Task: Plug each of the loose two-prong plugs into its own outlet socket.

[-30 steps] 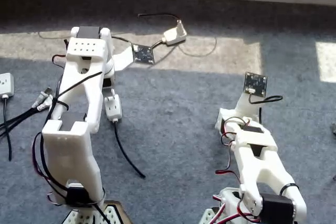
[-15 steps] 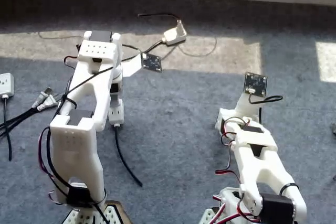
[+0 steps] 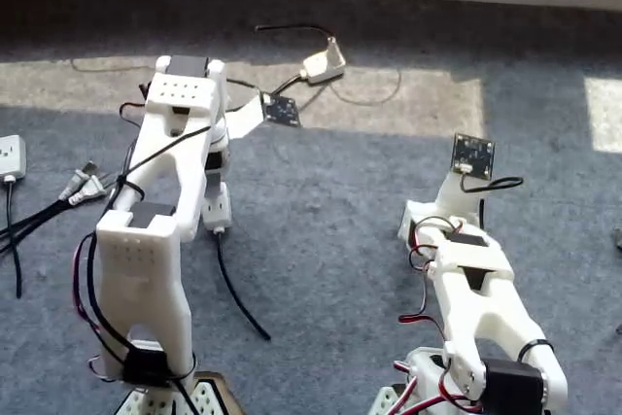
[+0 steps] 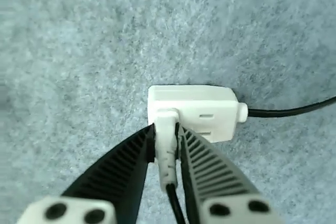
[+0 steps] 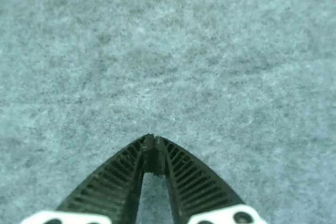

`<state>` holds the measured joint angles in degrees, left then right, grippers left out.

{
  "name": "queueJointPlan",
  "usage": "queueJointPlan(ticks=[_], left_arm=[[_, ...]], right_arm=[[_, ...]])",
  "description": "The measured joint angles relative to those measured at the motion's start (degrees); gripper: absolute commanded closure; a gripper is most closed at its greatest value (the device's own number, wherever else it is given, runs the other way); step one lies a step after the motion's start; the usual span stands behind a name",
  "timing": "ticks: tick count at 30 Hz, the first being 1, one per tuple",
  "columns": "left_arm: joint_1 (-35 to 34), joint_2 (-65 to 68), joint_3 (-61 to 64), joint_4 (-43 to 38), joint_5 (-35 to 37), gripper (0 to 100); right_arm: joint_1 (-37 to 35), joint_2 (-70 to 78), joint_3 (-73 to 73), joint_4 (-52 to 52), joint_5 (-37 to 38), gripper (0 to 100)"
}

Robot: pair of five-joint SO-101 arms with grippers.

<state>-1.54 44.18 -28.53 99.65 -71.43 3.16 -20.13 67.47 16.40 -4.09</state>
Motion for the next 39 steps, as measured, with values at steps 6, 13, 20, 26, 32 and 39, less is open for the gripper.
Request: queueJointPlan(ticks=[6,13,20,26,32,39], left_arm=[[-0.3,0.8,-6.0,1.2,6.7,87],[-0.1,-6.9,-5.2,0.8,7.1,83],[-0.2,-22.1,-4.3,0.9,7.1,80],[-0.2,-31.3,-3.9,1.0,8.8,80],[-0.2,-37.0,-3.9,1.1,21.9,80],[-2.5,-45.1,-6.3,1.3,46.6,80]], right_arm=[[0.0,0.0,0.0,0.0,0.0,99.1],[0.0,0.0,0.0,0.0,0.0,99.1],[0.0,0.0,0.0,0.0,0.0,99.1],[0.0,0.0,0.0,0.0,0.0,99.1],[0.0,0.0,0.0,0.0,0.0,99.1],[0.0,0.0,0.0,0.0,0.0,99.1]])
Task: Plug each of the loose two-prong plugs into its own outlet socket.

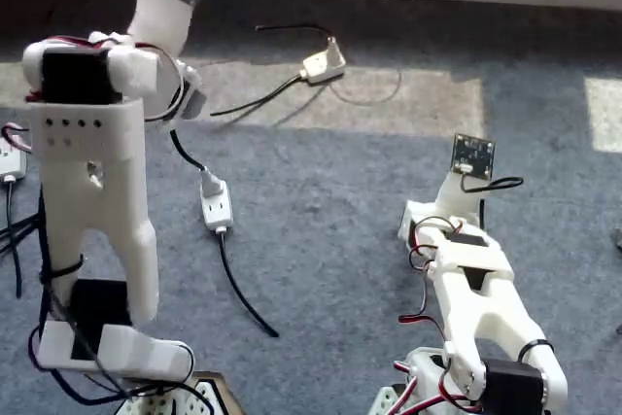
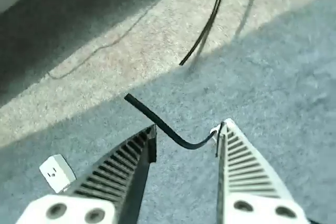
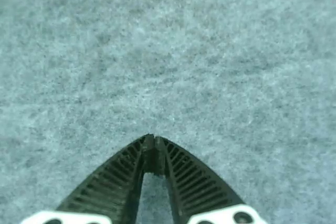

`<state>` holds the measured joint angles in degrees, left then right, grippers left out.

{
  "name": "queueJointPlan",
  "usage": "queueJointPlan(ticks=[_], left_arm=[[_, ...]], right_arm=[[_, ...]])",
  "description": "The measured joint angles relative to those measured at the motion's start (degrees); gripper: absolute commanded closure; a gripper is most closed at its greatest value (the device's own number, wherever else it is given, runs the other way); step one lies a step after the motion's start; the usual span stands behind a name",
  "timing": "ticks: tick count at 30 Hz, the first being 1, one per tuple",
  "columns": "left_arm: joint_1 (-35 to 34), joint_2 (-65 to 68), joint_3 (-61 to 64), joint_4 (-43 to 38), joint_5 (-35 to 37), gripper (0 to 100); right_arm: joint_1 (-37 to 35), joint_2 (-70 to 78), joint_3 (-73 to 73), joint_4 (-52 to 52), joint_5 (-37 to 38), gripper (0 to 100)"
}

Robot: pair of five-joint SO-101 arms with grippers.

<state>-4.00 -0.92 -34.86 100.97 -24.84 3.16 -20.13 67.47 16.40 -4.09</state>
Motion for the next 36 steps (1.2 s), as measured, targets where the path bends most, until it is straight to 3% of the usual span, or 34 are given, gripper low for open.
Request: queueJointPlan(ticks=[4,9,15,21,26,32,36], left_arm=[[0.4,-6.2,-2.4,0.0,11.3,80],[-0.6,-10.9,-5.7,-0.3,17.8,80],[-8.0,-11.0,2.9,-0.3,18.9,80],[-9.3,-10.9,20.7,-0.3,23.6,80],[-4.3,-10.9,26.6,-0.3,24.4,78],[1.1,-10.9,34.8,-1.9,24.3,63],[0.9,-10.9,43.3,-7.8,24.3,66]], right_arm=[[-0.1,0.0,0.0,0.0,0.0,99.1],[-0.1,0.0,0.0,0.0,0.0,99.1],[0.0,0.0,0.0,0.0,0.0,99.1],[0.1,0.0,0.0,0.0,0.0,99.1],[0.0,0.0,0.0,0.0,0.0,99.1],[-0.1,0.0,0.0,0.0,0.0,99.1],[0.1,0.0,0.0,0.0,0.0,99.1]])
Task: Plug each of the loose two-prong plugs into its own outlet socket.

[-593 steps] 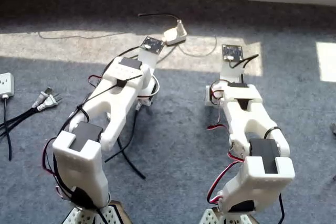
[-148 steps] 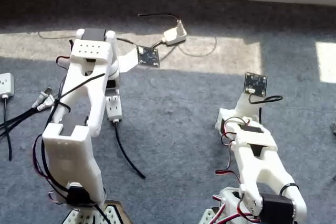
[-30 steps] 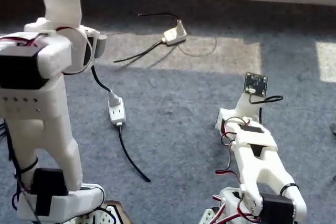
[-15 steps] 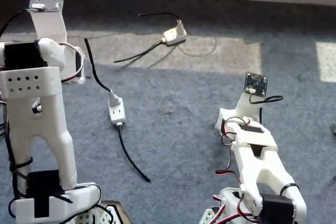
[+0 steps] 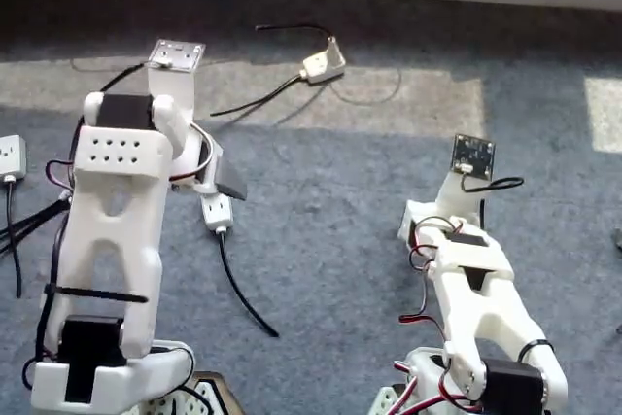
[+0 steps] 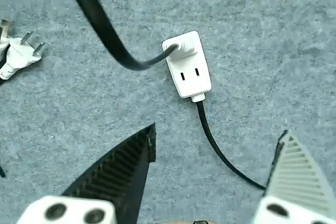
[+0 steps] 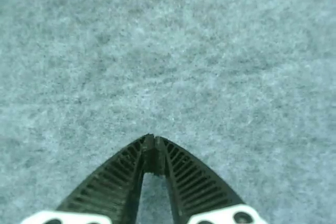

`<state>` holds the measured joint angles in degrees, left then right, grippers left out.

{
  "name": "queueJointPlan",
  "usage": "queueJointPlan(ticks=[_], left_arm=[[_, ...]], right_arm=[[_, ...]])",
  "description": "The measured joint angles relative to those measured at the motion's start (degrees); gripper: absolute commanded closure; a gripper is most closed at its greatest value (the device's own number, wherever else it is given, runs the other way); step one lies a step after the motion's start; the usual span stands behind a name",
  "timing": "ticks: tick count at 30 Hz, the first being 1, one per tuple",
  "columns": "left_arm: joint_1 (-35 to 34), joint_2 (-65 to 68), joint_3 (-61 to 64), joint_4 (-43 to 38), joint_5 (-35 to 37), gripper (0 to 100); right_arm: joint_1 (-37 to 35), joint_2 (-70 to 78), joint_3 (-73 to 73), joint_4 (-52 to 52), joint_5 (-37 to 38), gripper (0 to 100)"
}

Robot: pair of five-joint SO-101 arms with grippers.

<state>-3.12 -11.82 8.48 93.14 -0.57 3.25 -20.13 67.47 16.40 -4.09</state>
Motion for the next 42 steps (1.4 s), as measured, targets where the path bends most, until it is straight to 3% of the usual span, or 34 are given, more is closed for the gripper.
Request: queueJointPlan(ticks=[4,9,16,21,28,33,42], left_arm=[[0.1,0.0,7.6,-10.1,1.5,67],[-0.7,0.0,14.9,-21.0,8.8,67],[-0.7,10.8,15.2,-26.6,9.8,69],[-0.7,26.1,5.0,-25.8,9.9,69],[-0.7,40.7,-11.5,-17.5,10.5,76],[-0.4,44.7,-18.3,-12.7,10.8,85],[-0.3,44.8,-19.4,-10.3,9.7,99]], right_arm=[[-0.1,0.0,0.0,0.0,0.0,99.1],[-0.1,0.0,0.0,0.0,0.0,99.1],[-0.1,0.0,0.0,0.0,0.0,99.1],[-0.1,0.0,0.0,0.0,0.0,99.1],[-0.1,0.0,0.0,0.0,0.6,99.1],[-0.1,0.0,0.0,0.0,0.6,99.1],[-0.1,0.0,0.0,0.0,0.6,99.1]])
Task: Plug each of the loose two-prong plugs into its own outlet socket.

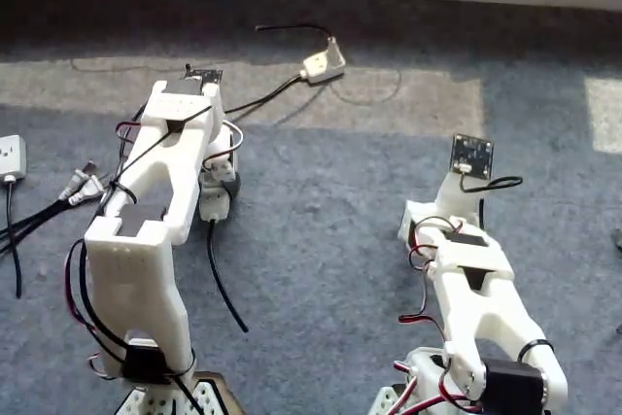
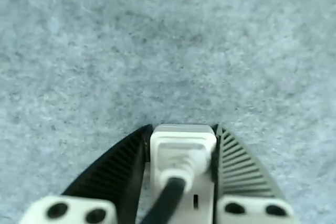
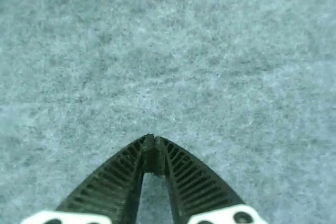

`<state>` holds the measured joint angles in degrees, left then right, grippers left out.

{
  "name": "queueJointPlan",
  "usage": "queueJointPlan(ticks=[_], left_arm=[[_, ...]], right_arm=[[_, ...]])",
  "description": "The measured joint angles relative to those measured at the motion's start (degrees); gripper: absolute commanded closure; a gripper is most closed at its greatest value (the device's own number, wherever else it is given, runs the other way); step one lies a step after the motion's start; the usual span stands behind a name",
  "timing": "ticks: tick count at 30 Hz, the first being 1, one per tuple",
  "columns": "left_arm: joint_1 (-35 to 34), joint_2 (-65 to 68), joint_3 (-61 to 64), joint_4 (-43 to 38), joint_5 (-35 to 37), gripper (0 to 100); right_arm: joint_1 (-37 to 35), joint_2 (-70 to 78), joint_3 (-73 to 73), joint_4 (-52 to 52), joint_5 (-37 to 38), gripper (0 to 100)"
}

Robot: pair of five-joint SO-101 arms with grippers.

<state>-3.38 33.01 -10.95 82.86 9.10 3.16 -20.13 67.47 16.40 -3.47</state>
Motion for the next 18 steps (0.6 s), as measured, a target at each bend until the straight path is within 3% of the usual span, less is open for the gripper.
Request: queueJointPlan(ticks=[8,13,18], left_arm=[[-0.1,1.1,-4.8,0.5,-1.1,99],[0.3,1.2,-17.8,0.7,-1.0,99],[4.8,1.5,-31.6,4.7,0.4,99]], right_arm=[[0.0,0.0,0.0,0.0,0.4,99.1],[0.0,0.0,0.0,0.0,0.4,99.1],[0.0,0.0,0.0,0.0,0.4,99.1]])
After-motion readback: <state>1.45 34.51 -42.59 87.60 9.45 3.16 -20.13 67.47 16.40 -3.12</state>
